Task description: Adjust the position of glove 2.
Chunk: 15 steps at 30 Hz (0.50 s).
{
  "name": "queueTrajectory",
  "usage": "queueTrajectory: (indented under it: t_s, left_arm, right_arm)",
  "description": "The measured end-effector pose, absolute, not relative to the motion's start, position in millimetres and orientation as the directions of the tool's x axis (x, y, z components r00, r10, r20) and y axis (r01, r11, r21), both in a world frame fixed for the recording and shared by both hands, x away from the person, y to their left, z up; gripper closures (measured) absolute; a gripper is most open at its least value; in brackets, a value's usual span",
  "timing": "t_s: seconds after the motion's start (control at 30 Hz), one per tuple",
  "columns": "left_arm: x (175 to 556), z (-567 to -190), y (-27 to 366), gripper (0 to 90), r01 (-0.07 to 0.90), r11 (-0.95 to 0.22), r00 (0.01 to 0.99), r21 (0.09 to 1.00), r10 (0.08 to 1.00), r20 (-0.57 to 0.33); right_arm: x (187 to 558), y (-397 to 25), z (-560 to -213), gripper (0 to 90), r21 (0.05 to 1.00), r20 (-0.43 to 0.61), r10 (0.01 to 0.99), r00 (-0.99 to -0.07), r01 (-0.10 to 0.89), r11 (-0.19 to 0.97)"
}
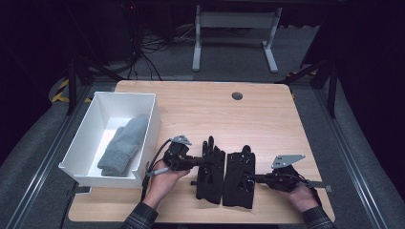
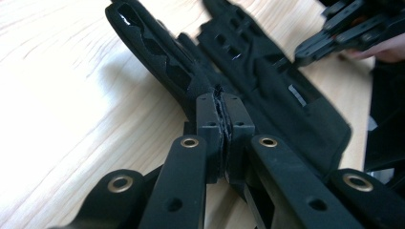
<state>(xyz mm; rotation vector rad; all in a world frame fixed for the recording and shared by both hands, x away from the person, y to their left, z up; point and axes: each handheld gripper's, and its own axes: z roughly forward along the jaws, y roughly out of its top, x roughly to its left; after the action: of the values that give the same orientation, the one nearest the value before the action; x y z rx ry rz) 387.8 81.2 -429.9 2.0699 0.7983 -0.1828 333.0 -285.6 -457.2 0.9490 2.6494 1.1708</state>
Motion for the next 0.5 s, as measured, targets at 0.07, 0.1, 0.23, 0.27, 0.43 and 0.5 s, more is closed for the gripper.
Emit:
queueTrajectory:
  t_s: [0.07, 0.1, 0.23, 0.27, 0.43, 0.5]
  left_arm:
    - [388, -427, 80, 88.2, 0.594, -0.402, 0.789, 0.697, 0.463, -0.405]
    - [388, -426, 80, 88.2, 0.595, -0.396, 0.788, 0.699, 0.458, -0.411]
    - [389, -423, 77, 88.2, 0.596, -0.381, 0.791, 0.707, 0.43, -0.435]
    - [388, -422, 76, 88.2, 0.595, -0.38, 0.793, 0.708, 0.421, -0.44]
    - [386, -418, 69, 88.2, 0.59, -0.375, 0.8, 0.715, 0.387, -0.458]
    - [386, -417, 66, 88.3, 0.586, -0.375, 0.804, 0.718, 0.375, -0.461]
  right_arm:
    - [333, -284, -457, 90.0, 0.697, 0.16, 0.57, -0.806, 0.501, 0.513]
    - [333, -283, -457, 90.0, 0.695, 0.161, 0.568, -0.807, 0.501, 0.515]
    - [335, -279, -458, 90.0, 0.692, 0.16, 0.56, -0.813, 0.497, 0.523]
    - [335, -278, -458, 90.0, 0.693, 0.161, 0.557, -0.815, 0.496, 0.524]
    - [336, -273, -458, 90.0, 0.691, 0.159, 0.547, -0.822, 0.488, 0.533]
    - [336, -271, -458, 90.0, 0.691, 0.157, 0.543, -0.825, 0.485, 0.536]
